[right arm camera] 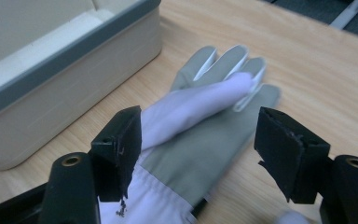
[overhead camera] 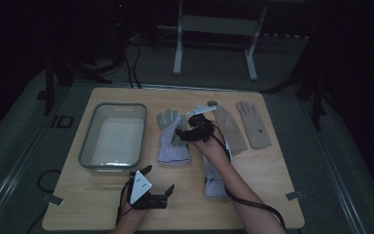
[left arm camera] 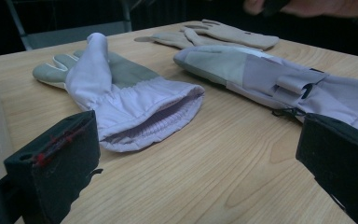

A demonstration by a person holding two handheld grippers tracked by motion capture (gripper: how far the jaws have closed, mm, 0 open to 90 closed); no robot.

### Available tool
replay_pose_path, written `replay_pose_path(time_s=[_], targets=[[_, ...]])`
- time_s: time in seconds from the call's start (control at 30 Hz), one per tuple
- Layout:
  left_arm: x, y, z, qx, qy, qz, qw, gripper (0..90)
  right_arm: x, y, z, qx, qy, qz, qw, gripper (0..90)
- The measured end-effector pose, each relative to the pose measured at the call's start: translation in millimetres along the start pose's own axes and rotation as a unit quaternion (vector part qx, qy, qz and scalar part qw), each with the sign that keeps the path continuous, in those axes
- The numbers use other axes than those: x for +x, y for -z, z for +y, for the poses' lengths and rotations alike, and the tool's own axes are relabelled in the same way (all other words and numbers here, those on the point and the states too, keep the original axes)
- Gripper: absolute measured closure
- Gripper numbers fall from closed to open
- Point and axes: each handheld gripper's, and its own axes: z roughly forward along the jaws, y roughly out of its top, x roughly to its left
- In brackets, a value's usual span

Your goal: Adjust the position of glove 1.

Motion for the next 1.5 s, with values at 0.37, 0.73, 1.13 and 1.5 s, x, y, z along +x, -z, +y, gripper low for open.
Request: replay_pose_path(time_s=[0.37,0.73,1.13,1.5], targets=[[-0.7,-0.6,0.2,0.002,-0.003,-0.001,1.0000,0.0,6.8,-56.3,-9.6,0.060,-0.022,-0.026,0.9976,33.1],[-2.4,0.8,-0.4,-0.004,-0.008,0.007,0.9999,0.0,6.9,-79.3,-25.9,0.077,-0.019,-0.012,0.9968,45.4],[-1.1,1.0,-0.5,-0.005,-0.003,0.007,1.0000,0.0,10.0,-61.3,-12.3,0.106,-0.032,0.001,0.9939,86.5],[-0.9,1.5,-0.9,-0.010,0.000,0.010,0.9999,0.0,17.4,4.6,-12.3,0.077,0.030,0.006,0.9966,86.6]])
